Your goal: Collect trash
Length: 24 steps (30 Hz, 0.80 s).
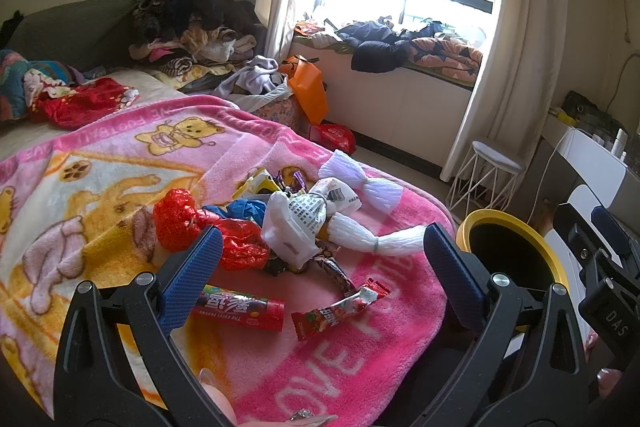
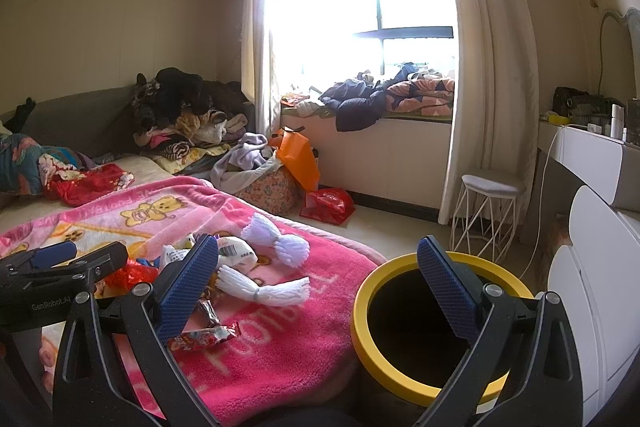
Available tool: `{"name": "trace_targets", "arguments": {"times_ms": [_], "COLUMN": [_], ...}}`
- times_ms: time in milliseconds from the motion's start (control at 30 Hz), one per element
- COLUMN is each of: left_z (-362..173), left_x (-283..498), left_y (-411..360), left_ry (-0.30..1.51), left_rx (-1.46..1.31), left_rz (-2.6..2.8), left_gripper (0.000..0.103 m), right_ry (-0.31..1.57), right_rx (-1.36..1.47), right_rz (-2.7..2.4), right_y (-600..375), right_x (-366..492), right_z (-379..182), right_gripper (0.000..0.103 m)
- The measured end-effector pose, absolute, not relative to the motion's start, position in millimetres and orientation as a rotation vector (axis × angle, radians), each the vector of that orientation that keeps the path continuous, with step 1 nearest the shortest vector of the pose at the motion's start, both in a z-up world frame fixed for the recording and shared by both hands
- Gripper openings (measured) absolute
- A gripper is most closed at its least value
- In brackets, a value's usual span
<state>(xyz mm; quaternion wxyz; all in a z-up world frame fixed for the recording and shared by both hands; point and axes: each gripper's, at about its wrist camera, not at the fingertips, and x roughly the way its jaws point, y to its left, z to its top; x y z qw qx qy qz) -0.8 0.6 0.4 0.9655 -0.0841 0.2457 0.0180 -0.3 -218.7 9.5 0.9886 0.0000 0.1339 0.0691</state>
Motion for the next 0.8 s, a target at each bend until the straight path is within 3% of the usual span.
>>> {"name": "trace_targets", "arguments": {"times_ms": [800], "left_z": [5.9], "left_x": [3.5], "left_y": [-6.3], "left_ry": [0.500], "left_rx": [-0.176], "left_rz": [0.035], "left_gripper": [0.093], "right_ry": [0.281], "right_rx": [-0.004], "right_rz": [0.160], "right_y": [-211.5], "right_x": [8.1], "right_z": [1.6], "right_gripper": [0.097]}}
